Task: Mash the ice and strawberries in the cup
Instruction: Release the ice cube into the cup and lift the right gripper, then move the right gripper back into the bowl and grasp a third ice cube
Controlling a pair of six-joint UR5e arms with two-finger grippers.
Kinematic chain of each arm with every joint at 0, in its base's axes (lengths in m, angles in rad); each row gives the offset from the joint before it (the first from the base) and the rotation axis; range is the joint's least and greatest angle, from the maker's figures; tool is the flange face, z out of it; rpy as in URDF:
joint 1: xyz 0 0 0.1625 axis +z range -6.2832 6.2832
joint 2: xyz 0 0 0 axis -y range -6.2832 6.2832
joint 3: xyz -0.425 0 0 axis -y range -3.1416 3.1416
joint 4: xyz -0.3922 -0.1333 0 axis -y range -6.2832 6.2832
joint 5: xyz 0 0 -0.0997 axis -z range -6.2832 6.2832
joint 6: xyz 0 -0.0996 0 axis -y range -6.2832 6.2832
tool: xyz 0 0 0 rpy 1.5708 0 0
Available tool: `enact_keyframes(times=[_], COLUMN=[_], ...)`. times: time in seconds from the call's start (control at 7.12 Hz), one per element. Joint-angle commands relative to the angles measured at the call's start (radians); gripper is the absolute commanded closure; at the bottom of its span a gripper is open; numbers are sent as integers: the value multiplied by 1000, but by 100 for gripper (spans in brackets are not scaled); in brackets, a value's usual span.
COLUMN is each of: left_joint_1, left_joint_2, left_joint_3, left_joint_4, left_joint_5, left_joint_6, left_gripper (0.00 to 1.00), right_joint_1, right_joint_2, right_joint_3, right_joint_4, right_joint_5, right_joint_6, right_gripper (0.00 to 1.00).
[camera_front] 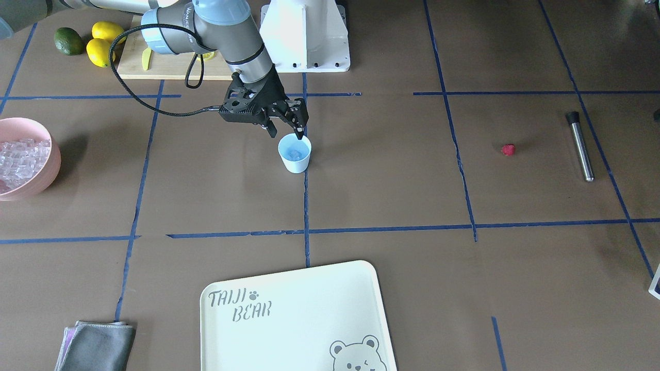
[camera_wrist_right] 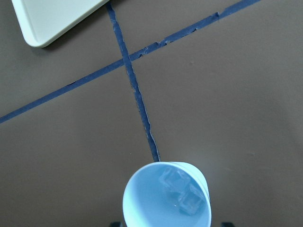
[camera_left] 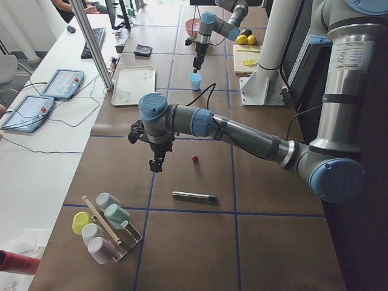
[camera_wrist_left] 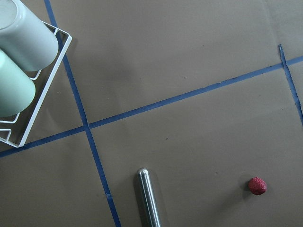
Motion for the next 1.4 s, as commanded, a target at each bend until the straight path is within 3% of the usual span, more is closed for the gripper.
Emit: enact_keyframes(times=[0.0, 0.28, 0.42, 0.7, 0.98, 1.26], left_joint_1=[0, -2, 0, 0, 2, 2], left_joint_2=[2, 23, 34, 35, 35, 44], left_joint_3=[-5, -31, -47, -43, -34, -34], left_joint_4=[1, 1, 1, 1, 1, 0], left_joint_5=[0, 0, 0, 0, 2, 2], left_joint_6=[0, -2, -5, -2, 1, 1], left_gripper=[0, 0, 0, 0, 0, 0], right_joint_1=[82, 275, 360, 556, 697, 726], right_joint_2=[-37, -261, -399, -605, -735, -799], right_joint_3=[47, 168, 210, 206, 126, 91], right_joint_4=[-10, -7, 2, 1, 1, 2], right_joint_5=[62, 276, 333, 424, 452, 454], right_joint_6=[-22, -259, -427, -783, -1061, -1113], right_gripper=[1, 0, 0, 0, 0, 0])
